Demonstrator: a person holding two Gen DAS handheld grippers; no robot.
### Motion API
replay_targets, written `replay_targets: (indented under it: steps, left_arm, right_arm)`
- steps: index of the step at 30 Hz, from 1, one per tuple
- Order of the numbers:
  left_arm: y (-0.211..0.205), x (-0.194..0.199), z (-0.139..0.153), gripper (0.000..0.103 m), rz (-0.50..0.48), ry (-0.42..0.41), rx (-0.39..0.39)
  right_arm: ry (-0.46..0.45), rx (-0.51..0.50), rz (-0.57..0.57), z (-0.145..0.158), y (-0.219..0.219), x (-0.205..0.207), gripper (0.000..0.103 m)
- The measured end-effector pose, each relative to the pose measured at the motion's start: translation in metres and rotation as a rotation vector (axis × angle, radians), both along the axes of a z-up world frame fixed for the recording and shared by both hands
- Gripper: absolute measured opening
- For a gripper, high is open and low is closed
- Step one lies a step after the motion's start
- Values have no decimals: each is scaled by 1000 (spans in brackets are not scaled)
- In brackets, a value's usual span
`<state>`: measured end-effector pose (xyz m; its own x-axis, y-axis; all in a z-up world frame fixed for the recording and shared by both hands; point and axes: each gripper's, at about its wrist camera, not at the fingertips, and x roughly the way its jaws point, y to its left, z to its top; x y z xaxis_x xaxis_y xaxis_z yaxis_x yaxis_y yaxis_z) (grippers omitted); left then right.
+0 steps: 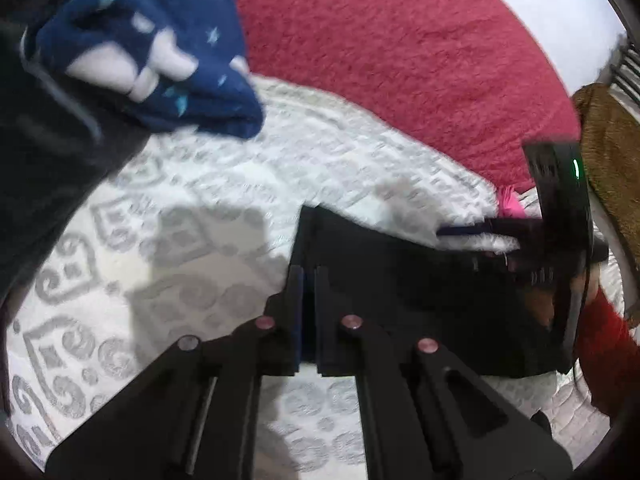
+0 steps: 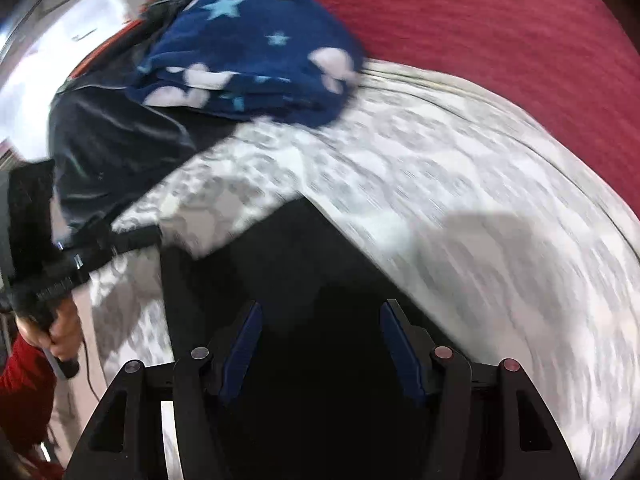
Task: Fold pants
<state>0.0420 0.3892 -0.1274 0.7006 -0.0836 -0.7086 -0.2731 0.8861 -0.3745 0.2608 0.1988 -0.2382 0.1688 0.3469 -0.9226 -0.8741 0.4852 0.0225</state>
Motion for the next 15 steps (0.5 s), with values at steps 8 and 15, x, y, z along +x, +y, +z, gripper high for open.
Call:
replay_targets:
  steps: [8, 15]
  left_arm:
    - [-29, -5, -14, 64, -86, 21, -96]
    - [-26, 7, -21, 48, -61, 23, -99]
  right_arm:
    - [100, -39, 153, -42, 64, 21, 63]
    - [130, -50, 223, -52, 80, 16, 47]
